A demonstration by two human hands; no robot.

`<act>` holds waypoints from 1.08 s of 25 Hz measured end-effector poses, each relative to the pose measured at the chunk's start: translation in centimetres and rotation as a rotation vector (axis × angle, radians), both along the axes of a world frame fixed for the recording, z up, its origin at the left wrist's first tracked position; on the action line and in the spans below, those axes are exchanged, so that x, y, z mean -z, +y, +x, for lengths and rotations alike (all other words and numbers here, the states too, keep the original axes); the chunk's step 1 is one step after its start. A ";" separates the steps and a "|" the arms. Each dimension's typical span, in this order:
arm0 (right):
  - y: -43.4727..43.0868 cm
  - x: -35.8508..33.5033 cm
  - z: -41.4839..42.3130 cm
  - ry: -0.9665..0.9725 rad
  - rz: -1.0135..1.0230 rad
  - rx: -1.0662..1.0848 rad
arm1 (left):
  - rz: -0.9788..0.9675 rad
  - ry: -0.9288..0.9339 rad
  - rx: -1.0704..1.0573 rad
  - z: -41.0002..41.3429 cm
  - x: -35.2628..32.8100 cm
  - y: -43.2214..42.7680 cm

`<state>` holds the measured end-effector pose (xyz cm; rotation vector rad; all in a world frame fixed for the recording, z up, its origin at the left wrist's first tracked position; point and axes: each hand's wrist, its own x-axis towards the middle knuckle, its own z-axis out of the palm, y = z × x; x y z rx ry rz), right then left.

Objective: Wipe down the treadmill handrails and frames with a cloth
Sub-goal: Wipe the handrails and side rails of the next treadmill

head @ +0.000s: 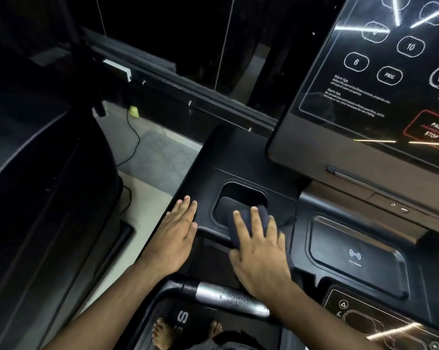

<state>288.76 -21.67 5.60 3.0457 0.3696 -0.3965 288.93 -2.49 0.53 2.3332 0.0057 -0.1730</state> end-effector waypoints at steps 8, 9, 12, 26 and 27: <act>2.0 0.9 2.4 -0.029 -0.048 -0.517 | 0.012 0.016 -0.113 -3.5 -0.4 0.0; 3.2 1.0 2.9 -0.031 -0.050 -0.544 | -0.002 0.024 -0.129 -3.6 -0.5 0.1; 3.4 1.0 2.7 -0.011 -0.086 -0.602 | -0.060 0.074 -0.178 -4.0 -0.5 0.5; 5.4 4.0 12.0 0.406 0.874 0.862 | 0.029 0.105 -0.219 -3.0 -2.0 -1.2; 6.4 2.9 11.3 0.463 0.841 0.831 | 0.017 0.094 -0.214 -2.6 -2.0 -1.1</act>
